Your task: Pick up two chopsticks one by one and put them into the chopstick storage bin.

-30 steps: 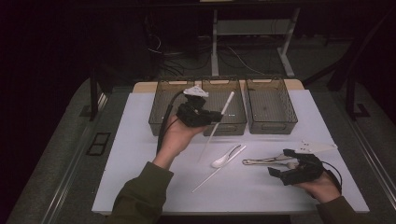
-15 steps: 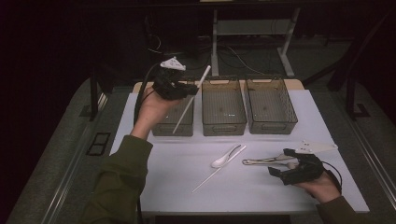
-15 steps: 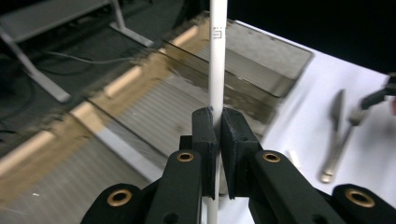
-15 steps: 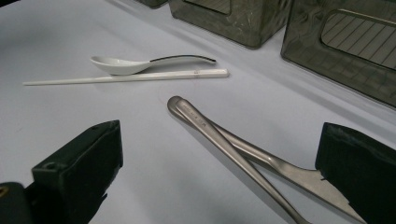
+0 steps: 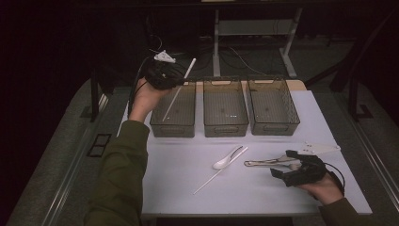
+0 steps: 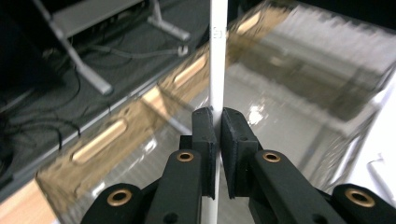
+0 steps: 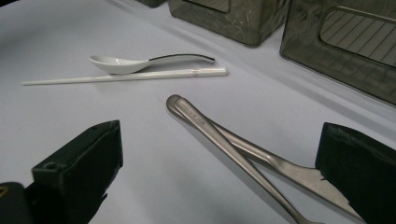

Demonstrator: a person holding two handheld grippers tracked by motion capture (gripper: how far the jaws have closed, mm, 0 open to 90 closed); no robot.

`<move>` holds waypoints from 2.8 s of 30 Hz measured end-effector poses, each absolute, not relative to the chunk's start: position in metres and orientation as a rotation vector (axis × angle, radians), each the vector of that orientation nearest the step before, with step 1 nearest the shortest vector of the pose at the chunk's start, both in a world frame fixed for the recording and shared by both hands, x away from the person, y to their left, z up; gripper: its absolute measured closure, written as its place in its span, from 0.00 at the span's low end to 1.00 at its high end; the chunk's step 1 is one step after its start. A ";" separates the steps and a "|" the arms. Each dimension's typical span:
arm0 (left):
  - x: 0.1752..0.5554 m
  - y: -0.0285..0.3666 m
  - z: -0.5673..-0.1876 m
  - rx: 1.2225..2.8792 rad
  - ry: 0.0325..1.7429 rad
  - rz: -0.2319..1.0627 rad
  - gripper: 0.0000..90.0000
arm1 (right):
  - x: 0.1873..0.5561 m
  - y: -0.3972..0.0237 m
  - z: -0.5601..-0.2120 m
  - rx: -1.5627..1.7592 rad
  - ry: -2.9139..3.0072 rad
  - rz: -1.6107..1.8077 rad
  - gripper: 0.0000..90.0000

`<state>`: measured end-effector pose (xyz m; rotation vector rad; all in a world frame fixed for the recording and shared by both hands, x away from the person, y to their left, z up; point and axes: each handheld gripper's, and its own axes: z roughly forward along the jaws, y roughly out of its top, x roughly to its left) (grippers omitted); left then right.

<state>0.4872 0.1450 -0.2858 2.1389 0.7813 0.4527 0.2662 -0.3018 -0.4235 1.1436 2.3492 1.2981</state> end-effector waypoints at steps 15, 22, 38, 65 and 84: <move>0.506 0.168 -0.334 2.218 0.943 0.382 0.93 | 0.266 -0.302 -0.424 1.146 2.352 1.296 0.01; 0.512 0.167 -0.343 2.208 0.964 0.362 0.93 | 0.266 -0.302 -0.424 1.148 2.352 1.294 0.01; 0.537 0.152 -0.377 2.229 1.144 0.378 0.92 | 0.267 -0.304 -0.425 1.145 2.353 1.299 0.01; 0.480 0.108 -0.334 2.175 0.915 0.266 0.66 | 0.265 -0.302 -0.423 1.145 2.348 1.298 0.01; 0.391 0.031 -0.361 2.222 0.686 0.116 0.70 | 0.265 -0.302 -0.423 1.148 2.348 1.295 0.01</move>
